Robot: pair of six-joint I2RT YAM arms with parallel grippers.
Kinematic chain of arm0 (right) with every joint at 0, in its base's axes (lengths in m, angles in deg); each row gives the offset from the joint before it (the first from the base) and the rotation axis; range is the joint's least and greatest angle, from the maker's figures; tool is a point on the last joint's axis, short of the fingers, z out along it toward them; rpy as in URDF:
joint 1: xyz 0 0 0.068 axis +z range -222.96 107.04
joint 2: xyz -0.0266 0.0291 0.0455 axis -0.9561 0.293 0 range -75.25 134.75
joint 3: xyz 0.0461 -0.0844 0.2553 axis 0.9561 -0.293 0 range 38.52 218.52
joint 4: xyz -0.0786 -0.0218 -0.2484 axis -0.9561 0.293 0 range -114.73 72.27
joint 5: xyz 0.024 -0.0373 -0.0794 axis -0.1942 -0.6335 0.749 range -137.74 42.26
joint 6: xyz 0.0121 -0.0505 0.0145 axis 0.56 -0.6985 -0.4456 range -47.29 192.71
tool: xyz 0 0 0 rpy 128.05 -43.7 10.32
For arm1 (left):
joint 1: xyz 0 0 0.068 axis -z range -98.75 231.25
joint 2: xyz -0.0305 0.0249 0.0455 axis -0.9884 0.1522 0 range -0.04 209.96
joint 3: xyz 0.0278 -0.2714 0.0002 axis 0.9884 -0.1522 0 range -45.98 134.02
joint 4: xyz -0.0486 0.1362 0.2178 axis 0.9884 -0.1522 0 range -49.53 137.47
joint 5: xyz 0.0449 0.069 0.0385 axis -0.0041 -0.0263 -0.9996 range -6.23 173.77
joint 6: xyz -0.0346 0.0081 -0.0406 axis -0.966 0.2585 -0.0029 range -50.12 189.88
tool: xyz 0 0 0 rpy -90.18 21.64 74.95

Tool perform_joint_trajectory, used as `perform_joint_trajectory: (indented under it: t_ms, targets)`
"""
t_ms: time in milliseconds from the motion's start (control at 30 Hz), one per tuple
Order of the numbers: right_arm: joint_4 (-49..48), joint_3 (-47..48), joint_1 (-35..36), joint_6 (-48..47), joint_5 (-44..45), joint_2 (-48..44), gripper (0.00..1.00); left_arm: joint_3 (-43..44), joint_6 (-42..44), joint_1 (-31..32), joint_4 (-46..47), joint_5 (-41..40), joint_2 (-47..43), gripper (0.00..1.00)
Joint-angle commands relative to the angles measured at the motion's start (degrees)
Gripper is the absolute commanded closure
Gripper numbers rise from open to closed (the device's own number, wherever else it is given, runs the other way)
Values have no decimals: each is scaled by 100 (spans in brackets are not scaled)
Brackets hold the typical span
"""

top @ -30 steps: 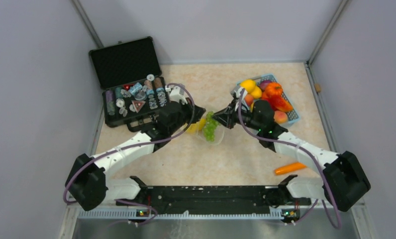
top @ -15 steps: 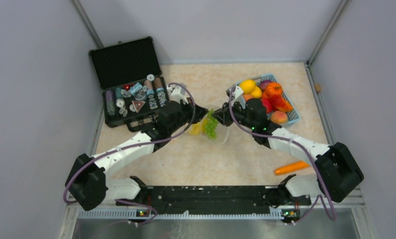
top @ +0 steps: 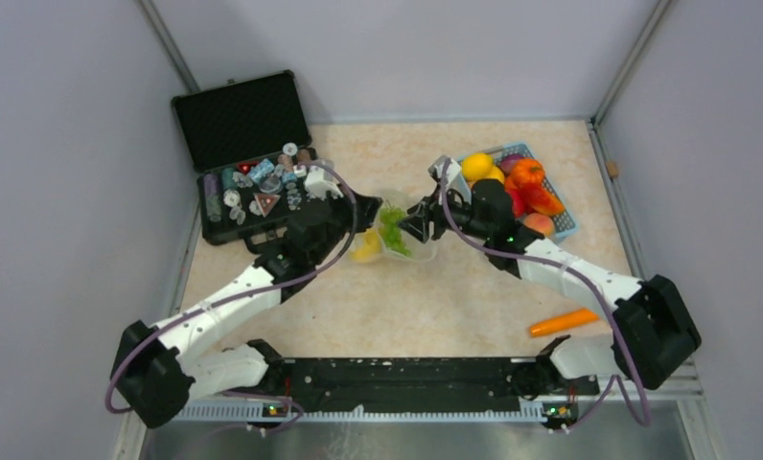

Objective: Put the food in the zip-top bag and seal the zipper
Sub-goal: Place the fake fruit in the zipper food storage bag, then pick up the fake fruit from the bin.

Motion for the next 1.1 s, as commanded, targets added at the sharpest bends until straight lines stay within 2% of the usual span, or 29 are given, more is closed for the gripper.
perform_joint_trajectory:
  t_ms: [0,133,267,367,467,600,700,800,1067]
  targets:
    - [-352,-128,72,179,-71,-789,51,-195,28,-251,104,-830,-601,100]
    - [-387,-424,71,356,1105,-1378,50,-224,87,-421,-84,-834,-651,100]
    - [-224,-687,50,667,2843,-1769,39,190,148,-418,-126,493,-177,100]
    - [123,-694,-161,929,3543,-1848,35,208,138,-426,-168,513,-5,100]
    - [725,-549,-711,1205,3559,-1688,35,126,257,-419,130,912,212,100]
    - [1407,-344,-1623,1733,3277,-1323,35,232,184,-419,-160,1297,458,100]
    - [1630,-343,-2214,2174,2997,-1086,34,205,156,-426,-43,1613,546,100]
    - [1921,-327,-2696,2821,3160,-842,32,255,172,-423,-47,1745,599,100]
    - [2511,-86,-3125,3930,3913,-361,31,377,338,-421,-316,1779,745,100]
